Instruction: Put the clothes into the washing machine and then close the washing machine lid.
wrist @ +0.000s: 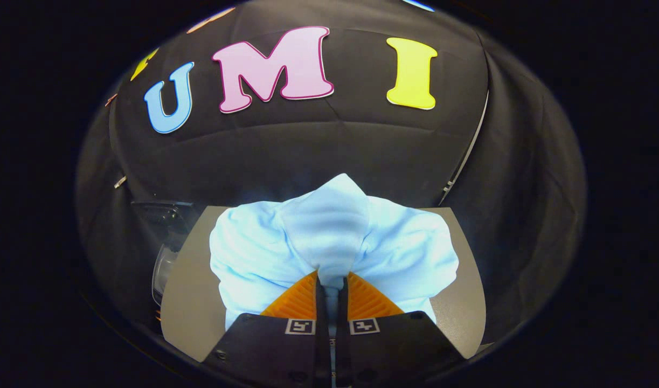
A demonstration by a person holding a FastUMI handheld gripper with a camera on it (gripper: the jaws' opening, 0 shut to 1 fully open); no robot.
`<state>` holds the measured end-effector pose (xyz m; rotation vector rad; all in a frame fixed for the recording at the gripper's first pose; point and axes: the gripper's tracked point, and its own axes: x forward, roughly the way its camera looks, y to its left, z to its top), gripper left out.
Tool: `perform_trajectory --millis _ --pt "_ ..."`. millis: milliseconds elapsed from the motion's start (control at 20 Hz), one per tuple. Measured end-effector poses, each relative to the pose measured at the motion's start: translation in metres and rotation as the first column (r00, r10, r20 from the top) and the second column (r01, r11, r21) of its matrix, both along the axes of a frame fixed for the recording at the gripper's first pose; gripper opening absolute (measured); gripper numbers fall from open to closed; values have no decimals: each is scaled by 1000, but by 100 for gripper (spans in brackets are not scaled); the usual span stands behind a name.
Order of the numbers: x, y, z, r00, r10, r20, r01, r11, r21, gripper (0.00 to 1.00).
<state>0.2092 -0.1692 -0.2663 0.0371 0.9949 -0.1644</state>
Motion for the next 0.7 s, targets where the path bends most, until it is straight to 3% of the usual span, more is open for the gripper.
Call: perform_trajectory --millis 250,450,700 --pt "-7 5 21 999 -12 34 12 1000 0 8" --pt "-5 12 66 994 -7 106 8 1000 -9 8" --pt "7 39 136 971 61 232 -45 996 -76 8"
